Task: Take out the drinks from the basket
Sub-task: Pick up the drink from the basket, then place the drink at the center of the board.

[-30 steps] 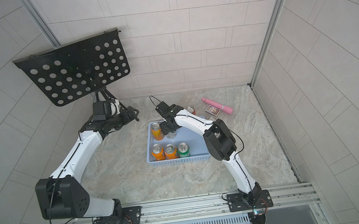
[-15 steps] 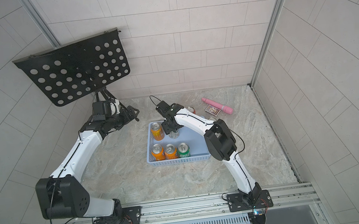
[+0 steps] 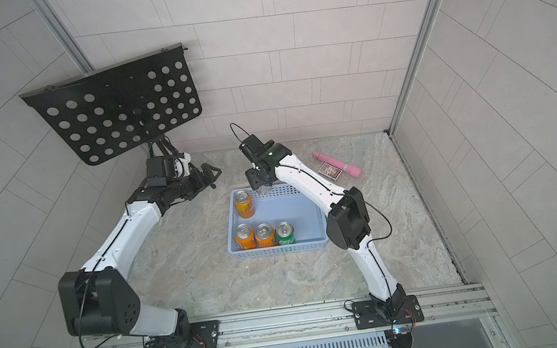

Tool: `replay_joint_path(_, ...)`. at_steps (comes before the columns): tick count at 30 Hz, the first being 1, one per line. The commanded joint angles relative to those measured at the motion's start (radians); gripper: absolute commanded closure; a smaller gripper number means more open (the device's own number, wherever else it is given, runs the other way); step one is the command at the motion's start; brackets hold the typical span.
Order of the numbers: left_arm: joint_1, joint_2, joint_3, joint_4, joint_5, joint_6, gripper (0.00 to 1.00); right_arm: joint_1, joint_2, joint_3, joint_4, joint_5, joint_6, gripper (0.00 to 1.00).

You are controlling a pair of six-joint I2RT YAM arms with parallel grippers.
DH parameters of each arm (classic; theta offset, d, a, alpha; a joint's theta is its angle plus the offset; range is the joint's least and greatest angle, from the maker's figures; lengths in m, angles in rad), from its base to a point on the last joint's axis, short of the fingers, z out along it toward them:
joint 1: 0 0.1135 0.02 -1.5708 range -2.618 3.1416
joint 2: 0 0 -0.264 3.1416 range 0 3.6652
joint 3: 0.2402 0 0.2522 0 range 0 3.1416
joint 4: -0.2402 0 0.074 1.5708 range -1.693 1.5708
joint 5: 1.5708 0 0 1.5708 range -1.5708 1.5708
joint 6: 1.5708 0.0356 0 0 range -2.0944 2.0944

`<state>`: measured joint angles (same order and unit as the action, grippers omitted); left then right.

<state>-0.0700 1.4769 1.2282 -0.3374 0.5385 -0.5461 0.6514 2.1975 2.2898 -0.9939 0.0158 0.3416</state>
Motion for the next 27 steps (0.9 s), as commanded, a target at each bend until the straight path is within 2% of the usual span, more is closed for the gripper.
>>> replay_joint_path(1, -0.023, 0.015, 0.001, 0.027, 0.032, 0.005, 0.0, -0.005, -0.039, 0.083, -0.017, 0.054, -0.038, 0.55)
replay_joint_path(7, -0.04, 0.014, 0.004, 0.006, 0.007, 0.015, 0.0, -0.037, 0.009, 0.19, -0.05, 0.039, -0.043, 0.54)
replay_joint_path(19, -0.065, 0.011, 0.005, -0.011, -0.012, 0.024, 0.0, -0.123, 0.109, 0.263, -0.016, 0.063, -0.052, 0.54)
replay_joint_path(27, -0.067, 0.017, 0.013, -0.022, -0.014, 0.025, 0.0, -0.131, 0.161, 0.263, 0.017, 0.053, -0.047, 0.54)
